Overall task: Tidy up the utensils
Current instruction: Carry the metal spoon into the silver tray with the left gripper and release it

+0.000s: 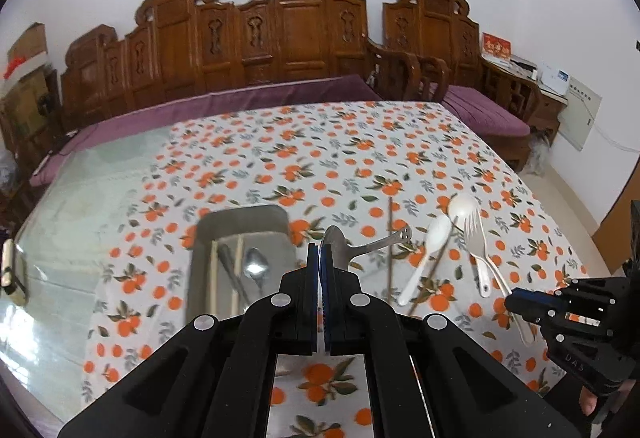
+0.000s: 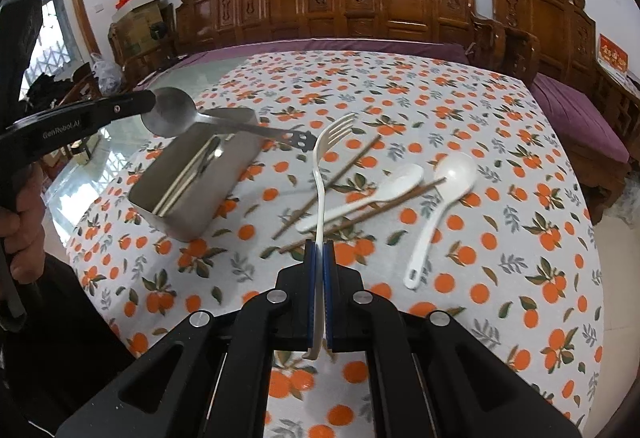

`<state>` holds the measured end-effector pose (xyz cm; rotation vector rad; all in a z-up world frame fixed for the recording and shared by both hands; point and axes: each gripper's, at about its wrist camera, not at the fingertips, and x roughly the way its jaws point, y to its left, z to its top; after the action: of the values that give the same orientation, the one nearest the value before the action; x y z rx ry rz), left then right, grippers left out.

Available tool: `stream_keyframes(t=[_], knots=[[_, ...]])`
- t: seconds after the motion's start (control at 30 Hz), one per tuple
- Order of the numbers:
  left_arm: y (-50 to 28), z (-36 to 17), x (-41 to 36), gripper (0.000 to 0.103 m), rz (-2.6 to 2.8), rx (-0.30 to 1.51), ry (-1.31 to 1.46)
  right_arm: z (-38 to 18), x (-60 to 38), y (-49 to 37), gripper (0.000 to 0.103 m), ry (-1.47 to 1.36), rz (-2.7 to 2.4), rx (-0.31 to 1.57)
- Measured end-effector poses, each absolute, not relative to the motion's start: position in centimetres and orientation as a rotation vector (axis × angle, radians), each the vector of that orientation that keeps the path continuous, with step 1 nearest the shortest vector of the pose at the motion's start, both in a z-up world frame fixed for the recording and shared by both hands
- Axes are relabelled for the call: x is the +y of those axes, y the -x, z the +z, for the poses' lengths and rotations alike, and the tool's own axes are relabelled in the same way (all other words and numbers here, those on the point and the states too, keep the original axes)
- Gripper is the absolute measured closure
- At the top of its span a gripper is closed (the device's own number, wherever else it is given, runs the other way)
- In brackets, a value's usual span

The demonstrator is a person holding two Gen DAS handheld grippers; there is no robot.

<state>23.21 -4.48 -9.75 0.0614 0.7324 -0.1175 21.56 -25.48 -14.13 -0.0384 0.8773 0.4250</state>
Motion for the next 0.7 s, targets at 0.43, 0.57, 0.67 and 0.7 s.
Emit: stream_keyframes(t=[0.43,0.57,0.67,0.7], knots=[[-23.1,-9.1,3.9,0.103,0.057,0.706,-0.064,-13.2,-18.9,-23.2,0.098,0.056,0.511,0.860],[-23.9,-10.3,5.9,0.103,0.104,0.724,-0.066,-13.2,-17.1,-24.0,0.098,0.055,0.530,0.863],[-24.2,-11.0,6.6,0.103,0.126,0.726,-0.074,-13.2,-16.0,-24.6,0.098,0.057,0.543,0.866],[-24.4,-11.2,6.8,0.103,0.130,0.728,-0.076,-13.1,-15.5,-24.9,0.098,0.057,0.547,0.866]])
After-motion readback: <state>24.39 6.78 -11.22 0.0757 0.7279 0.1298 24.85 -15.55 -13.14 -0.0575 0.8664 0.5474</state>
